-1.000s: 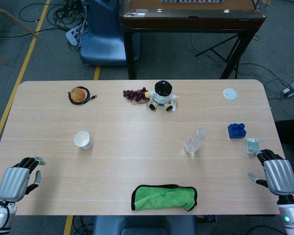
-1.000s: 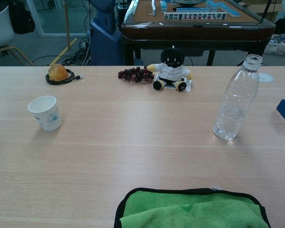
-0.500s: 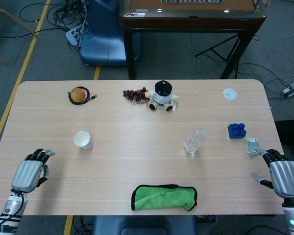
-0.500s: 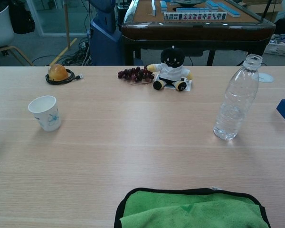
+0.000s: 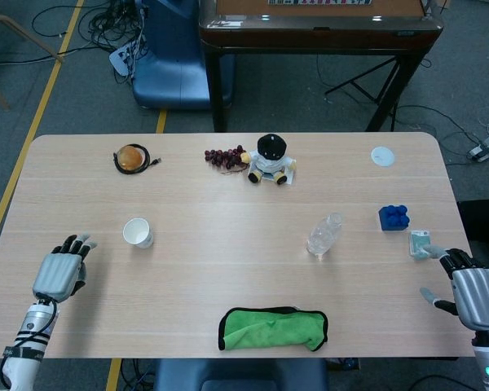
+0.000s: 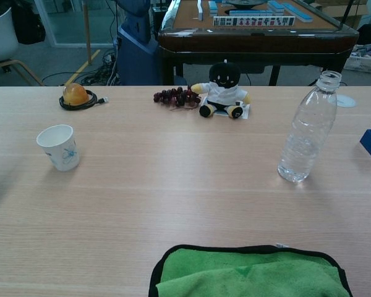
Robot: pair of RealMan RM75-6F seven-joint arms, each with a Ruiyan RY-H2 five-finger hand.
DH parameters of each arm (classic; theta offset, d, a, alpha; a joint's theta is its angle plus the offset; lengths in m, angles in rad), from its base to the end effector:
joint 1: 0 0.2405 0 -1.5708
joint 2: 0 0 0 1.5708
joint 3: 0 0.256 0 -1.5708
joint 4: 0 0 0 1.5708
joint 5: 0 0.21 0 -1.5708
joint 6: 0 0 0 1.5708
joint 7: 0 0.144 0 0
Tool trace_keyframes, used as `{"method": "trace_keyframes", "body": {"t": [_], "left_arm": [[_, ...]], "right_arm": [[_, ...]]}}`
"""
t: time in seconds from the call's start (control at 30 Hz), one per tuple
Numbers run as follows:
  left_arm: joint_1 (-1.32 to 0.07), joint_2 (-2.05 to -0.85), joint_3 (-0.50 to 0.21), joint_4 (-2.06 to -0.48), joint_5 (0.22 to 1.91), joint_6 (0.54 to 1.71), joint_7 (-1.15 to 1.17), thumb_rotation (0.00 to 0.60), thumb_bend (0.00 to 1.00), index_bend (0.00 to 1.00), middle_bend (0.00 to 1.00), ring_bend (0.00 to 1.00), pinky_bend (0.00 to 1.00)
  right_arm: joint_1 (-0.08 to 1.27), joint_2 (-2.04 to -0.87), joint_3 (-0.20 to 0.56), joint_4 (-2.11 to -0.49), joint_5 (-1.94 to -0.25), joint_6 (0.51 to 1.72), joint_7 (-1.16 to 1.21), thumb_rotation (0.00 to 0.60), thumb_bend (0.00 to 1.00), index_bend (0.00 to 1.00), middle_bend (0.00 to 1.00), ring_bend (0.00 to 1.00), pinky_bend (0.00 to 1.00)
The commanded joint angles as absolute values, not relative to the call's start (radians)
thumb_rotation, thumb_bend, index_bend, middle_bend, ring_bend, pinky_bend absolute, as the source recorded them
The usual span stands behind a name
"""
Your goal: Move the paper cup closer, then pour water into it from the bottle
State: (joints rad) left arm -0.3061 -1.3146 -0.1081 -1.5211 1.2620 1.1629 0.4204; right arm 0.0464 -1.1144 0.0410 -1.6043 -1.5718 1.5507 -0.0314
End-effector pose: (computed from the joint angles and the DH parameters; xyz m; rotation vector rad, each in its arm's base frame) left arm -0.2994 0.2559 0.0774 -1.6070 -0.8351 -0.5861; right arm -0.3069 -0.1670 0.1646 1.4052 -0.8226 0.9180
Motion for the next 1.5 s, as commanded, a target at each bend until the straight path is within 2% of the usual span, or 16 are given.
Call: {"method": "trace_keyframes", "body": {"t": [0.03,0.37,0.87,1.5], "left_arm": [[-0.326,-1.333,-0.116,-1.508,1.222,1.146,0.470,0.600,0.76,0.17,0.10,0.08,0.27],[-0.366,-1.373,-0.120,-1.457,1.094,1.095,0.572,0.600,0.78,0.07,0.04,0.04,0.26],[-0.456,-1.435,-0.122,-1.459,0.960,1.064,0.738,0.600,0.78,0.00,0.00,0.00,0.23],[-0.548,-1.532,-0.106,-1.438,0.886,1.064,0.841,0.600,0.78,0.00,0.00,0.00,0.21]], "right_arm": [[0.047,-1.115,0.042,-1.604,-1.571,1.549,-0.031,0.600,0.03,0.28,0.38,0.31,0.53],[0.050,-1.117,0.043,-1.602,-1.567,1.539,-0.034,0.600,0.03,0.28,0.38,0.31,0.53],[0.047,-1.113,0.043,-1.603,-1.571,1.543,-0.022,0.600,0.03,0.28,0.38,0.31,0.53],[0.034,-1.107,0.037,-1.605,-1.583,1.562,-0.009,0.600,0.03,0.28,0.38,0.31,0.53]]}}
